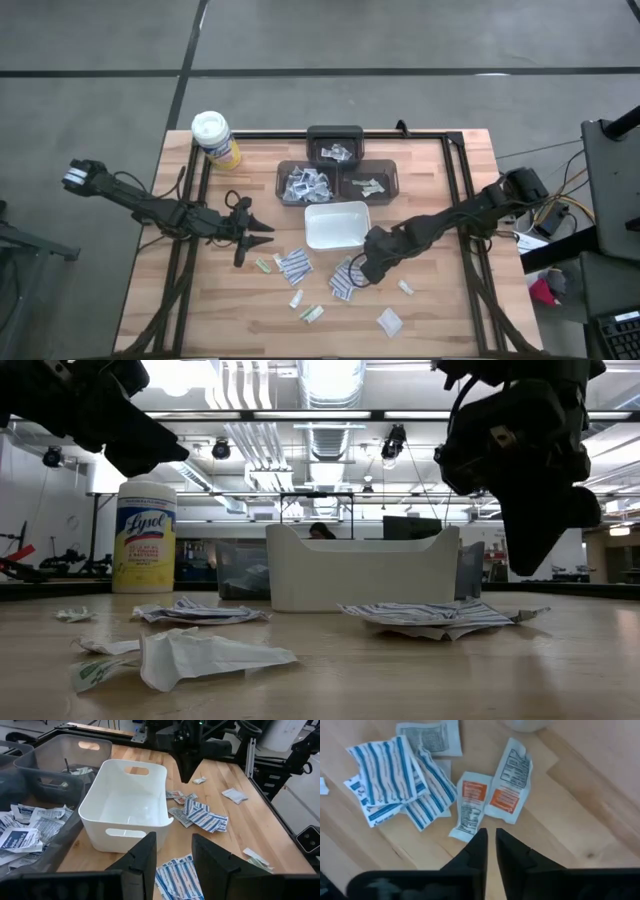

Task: Pick & Place First Aid Supplies
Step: Put the ointment pack into the top black bin

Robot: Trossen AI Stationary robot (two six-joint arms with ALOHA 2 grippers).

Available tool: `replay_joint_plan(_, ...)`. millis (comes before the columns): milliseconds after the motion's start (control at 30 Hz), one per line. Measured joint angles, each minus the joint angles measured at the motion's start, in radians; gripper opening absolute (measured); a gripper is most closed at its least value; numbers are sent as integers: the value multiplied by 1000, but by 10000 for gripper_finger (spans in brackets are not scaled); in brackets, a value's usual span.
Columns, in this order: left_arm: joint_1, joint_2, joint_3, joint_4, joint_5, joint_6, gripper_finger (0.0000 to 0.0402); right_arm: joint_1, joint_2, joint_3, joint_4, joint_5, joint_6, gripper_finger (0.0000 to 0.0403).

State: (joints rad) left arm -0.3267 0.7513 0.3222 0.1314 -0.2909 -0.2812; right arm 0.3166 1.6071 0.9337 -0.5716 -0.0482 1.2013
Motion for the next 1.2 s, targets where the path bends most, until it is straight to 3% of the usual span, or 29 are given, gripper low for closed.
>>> replay_joint_plan(467, 0, 0, 0, -16, 0, 25, 117, -45, 17, -2, 0, -4, 85, 118)
replay_joint_plan(1200, 0, 0, 0, -37, 0, 25, 117, -46, 150, 13, -34, -4, 247, 113)
